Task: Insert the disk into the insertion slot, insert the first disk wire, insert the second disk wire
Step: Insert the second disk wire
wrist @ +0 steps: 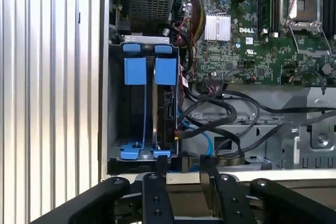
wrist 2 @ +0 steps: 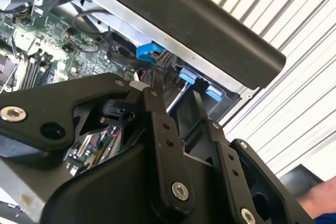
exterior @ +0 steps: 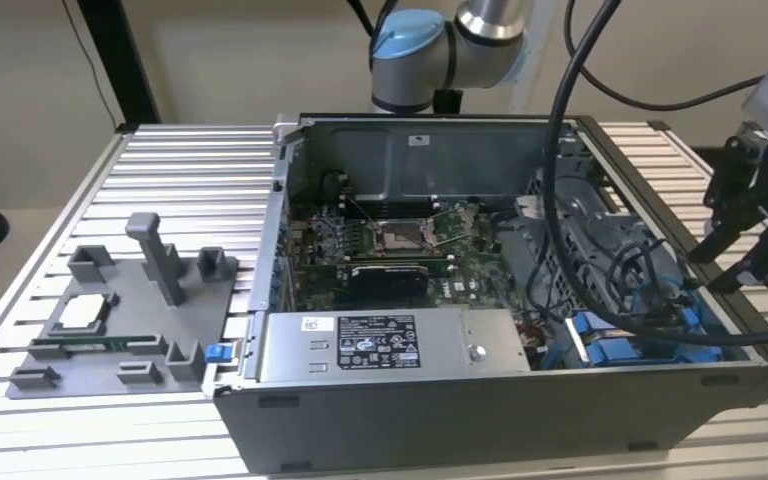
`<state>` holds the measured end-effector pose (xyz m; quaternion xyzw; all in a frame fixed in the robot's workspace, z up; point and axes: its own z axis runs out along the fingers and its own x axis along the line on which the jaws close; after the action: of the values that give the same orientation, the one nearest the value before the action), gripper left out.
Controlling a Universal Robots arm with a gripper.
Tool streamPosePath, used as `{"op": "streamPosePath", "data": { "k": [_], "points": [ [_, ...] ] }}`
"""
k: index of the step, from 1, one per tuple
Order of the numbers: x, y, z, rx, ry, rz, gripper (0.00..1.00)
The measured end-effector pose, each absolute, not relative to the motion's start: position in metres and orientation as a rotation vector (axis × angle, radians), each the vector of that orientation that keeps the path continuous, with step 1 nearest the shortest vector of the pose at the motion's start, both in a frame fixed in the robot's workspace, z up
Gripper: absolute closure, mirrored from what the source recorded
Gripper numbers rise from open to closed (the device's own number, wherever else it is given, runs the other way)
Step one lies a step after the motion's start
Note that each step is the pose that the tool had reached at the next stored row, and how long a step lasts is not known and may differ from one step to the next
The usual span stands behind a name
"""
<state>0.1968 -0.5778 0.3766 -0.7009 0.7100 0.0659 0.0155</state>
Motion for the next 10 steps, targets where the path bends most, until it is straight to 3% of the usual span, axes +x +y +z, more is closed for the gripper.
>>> {"op": "streamPosePath", "data": {
  "k": [10],
  "points": [
    [0.199,-0.579,0.365,-2.164,2.212,0.222,0.0]
  ]
}}
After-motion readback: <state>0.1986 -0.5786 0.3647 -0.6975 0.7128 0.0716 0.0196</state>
